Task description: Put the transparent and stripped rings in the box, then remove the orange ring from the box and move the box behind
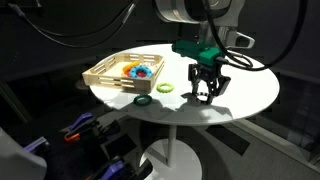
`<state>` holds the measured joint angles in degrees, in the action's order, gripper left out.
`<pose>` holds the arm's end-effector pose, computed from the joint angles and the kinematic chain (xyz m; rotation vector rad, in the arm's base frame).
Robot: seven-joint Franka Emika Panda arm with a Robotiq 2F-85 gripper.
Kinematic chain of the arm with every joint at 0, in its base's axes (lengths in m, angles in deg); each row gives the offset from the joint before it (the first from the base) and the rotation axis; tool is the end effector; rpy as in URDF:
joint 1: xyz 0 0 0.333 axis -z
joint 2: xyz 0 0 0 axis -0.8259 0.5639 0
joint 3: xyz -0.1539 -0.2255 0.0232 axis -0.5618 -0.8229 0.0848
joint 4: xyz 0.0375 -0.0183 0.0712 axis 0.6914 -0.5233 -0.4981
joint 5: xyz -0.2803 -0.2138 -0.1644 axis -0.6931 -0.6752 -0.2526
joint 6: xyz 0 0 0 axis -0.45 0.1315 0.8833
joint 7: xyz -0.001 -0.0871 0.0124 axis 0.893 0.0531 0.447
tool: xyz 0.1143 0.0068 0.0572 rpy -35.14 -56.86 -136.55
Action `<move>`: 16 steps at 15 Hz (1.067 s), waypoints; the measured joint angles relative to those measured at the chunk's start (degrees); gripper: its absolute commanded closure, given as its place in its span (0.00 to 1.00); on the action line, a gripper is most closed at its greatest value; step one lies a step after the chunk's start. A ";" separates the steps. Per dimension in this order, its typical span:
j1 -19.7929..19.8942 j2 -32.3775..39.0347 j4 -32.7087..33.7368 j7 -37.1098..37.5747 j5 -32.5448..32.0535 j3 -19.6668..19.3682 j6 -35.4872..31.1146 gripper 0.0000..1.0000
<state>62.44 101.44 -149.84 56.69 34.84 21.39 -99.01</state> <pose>0.5060 -0.1425 0.1827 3.0940 -0.3096 -0.1327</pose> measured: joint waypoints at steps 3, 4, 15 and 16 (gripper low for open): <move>0.00 -0.05 0.03 0.00 0.89 0.50 0.00 0.59; -0.01 -0.12 0.05 0.00 1.19 0.90 0.00 0.59; -2.84 -3.61 1.19 0.00 3.05 6.40 1.96 0.59; -3.30 -3.76 1.54 0.00 3.07 6.84 2.56 0.59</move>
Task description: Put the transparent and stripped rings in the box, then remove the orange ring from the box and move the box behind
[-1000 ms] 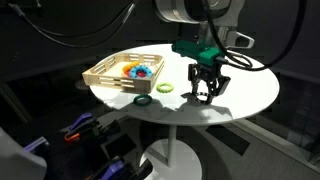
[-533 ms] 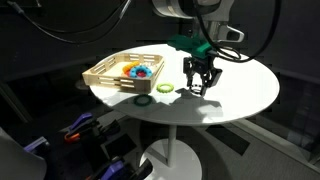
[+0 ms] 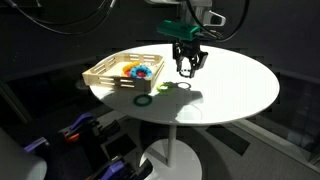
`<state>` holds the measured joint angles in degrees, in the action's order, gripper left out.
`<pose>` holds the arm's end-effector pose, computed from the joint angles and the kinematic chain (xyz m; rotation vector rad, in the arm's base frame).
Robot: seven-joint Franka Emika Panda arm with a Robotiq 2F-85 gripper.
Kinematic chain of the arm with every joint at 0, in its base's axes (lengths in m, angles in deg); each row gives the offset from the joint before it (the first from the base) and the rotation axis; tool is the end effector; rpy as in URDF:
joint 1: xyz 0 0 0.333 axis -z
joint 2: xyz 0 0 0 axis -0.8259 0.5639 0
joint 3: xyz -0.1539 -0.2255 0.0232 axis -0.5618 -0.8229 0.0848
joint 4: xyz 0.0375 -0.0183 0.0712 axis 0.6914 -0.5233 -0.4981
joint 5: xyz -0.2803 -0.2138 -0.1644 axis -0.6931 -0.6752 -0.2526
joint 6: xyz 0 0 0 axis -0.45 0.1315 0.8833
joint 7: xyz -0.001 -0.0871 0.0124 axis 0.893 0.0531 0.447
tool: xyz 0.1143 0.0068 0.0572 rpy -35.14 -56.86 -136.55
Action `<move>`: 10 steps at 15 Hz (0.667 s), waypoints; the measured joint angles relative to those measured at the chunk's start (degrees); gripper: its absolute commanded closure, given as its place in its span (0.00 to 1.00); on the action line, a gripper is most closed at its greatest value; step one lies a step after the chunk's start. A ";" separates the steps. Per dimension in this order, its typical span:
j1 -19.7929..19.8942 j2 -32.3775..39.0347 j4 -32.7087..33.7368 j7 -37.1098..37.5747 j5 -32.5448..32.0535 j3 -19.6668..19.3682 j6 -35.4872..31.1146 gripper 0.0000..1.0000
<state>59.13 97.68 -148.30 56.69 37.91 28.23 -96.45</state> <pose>0.5359 -0.0481 0.2227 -3.1082 0.1017 0.0499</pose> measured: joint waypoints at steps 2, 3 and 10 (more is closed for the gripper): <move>-0.98 -0.10 0.89 0.00 0.01 0.81 1.46 0.59; -1.43 -0.11 1.31 0.00 0.01 1.18 2.06 0.59; -3.84 -0.09 3.90 -0.02 0.09 3.75 5.30 0.59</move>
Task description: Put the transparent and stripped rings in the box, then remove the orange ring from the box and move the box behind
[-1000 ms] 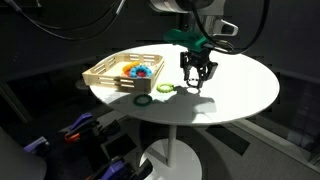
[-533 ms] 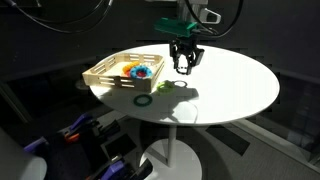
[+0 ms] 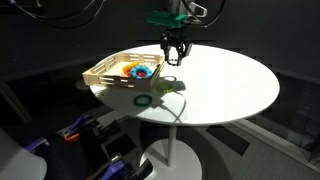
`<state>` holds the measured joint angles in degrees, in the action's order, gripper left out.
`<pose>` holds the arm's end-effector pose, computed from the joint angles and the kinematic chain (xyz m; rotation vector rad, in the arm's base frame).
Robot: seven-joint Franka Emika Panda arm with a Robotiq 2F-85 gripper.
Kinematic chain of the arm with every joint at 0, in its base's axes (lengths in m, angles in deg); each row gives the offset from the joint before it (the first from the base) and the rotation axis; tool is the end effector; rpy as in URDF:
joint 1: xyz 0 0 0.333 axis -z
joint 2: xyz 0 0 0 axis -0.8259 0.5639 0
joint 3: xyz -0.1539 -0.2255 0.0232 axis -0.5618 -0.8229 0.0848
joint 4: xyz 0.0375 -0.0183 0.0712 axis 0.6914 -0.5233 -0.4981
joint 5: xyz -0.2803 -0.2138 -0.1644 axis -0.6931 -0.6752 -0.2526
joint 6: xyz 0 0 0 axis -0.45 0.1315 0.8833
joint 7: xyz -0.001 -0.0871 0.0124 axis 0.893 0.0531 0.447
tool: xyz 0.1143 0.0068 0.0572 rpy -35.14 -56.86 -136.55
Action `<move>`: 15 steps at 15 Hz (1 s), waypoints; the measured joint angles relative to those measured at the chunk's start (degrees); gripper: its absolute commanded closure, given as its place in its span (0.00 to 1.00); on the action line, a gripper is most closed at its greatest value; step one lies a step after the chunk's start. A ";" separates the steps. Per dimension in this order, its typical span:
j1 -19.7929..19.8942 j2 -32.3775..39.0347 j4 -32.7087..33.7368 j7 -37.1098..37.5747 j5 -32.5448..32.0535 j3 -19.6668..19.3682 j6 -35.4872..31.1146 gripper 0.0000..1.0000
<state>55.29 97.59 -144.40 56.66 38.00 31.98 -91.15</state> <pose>0.5492 0.0250 0.2435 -3.0908 -0.1055 0.0881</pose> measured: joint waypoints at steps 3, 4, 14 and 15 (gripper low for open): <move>-0.82 0.00 1.03 -0.11 0.02 1.12 0.88 0.59; -1.20 0.01 1.28 -0.15 0.02 1.42 0.91 0.59; -4.66 0.20 1.96 -1.21 0.02 4.68 0.91 0.59; -4.88 0.25 1.96 -1.32 0.02 4.89 0.91 0.36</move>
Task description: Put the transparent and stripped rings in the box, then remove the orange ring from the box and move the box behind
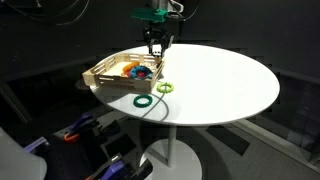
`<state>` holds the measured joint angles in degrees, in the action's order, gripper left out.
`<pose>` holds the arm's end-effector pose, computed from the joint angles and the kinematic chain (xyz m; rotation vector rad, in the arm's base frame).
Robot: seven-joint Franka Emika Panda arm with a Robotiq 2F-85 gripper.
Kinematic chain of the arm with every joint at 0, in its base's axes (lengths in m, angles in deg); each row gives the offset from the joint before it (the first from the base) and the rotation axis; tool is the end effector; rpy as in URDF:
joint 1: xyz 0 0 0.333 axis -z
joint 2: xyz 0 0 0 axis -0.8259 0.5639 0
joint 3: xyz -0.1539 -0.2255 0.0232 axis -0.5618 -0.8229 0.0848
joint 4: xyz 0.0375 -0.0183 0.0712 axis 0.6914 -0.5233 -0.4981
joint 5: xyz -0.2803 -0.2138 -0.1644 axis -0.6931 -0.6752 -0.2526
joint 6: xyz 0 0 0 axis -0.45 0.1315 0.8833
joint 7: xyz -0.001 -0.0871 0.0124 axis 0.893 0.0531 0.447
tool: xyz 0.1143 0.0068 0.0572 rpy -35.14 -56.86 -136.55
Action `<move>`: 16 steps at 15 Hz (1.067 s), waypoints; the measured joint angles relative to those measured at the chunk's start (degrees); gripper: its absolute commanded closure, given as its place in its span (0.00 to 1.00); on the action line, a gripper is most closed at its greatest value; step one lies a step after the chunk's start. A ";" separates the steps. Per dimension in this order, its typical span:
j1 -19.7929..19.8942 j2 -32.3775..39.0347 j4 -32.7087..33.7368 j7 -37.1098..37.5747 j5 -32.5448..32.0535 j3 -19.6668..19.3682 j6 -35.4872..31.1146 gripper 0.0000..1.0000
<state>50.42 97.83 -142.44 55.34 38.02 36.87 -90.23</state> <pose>0.5458 0.1200 0.2549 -3.0504 -0.3997 0.0715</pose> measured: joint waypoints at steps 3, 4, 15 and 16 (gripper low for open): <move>-0.26 0.39 0.00 -0.52 0.00 0.39 0.00 0.02; -0.27 0.55 0.00 -0.83 0.00 0.40 0.04 0.00; -0.27 0.89 -0.09 -3.00 0.00 0.41 2.14 0.00; -0.27 0.91 -0.09 -3.00 0.00 0.41 2.14 0.00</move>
<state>50.15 98.75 -142.53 52.34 38.02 37.28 -88.10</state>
